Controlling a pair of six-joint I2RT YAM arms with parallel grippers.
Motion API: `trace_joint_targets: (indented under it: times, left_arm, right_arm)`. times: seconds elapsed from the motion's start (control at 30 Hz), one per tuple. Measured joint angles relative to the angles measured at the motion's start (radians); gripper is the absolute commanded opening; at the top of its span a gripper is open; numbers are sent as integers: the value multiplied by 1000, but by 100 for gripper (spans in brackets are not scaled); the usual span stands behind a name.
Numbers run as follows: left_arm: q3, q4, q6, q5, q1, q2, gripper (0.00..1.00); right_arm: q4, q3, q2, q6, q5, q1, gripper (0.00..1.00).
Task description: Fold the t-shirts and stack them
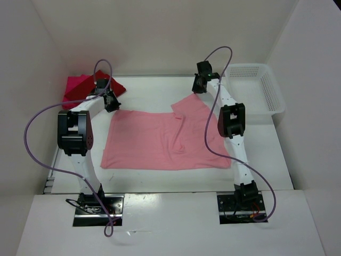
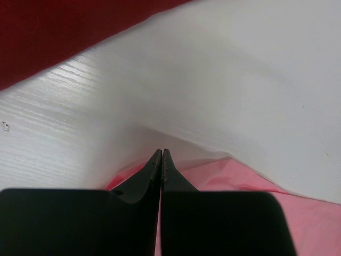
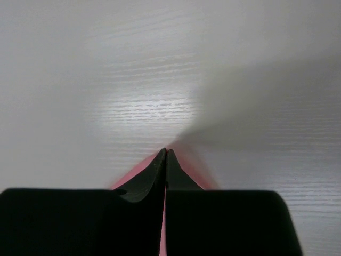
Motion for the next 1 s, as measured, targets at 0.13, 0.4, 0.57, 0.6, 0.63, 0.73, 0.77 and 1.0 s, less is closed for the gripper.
trace_joint_targets:
  times: [0.13, 0.4, 0.57, 0.6, 0.63, 0.73, 0.77, 1.0]
  left_arm:
    - [-44, 21, -1, -2, 1, -32, 0]
    - [-103, 58, -2, -1, 14, -146, 0]
    - [-181, 64, 3, 0, 15, -229, 0]
    - [-196, 64, 3, 2, 15, -245, 0]
    - [-214, 64, 3, 7, 17, -265, 0]
    - [-270, 53, 3, 24, 18, -338, 0]
    - [-286, 49, 4, 27, 19, -364, 0]
    - [-423, 25, 5, 63, 44, -561, 0]
  right_arm:
    - [12, -91, -66, 13, -55, -9, 0]
    - [75, -616, -524, 17, -92, -45, 0]
    - [134, -868, -776, 25, -88, -56, 0]
    - [141, -918, -818, 30, -87, -56, 0]
    - [147, -967, -859, 36, -87, -58, 0]
    - [149, -1104, -974, 52, -81, -61, 0]
    - [146, -1144, -1011, 58, -78, -62, 0]
    - [109, -1367, -1288, 93, -61, -69, 0]
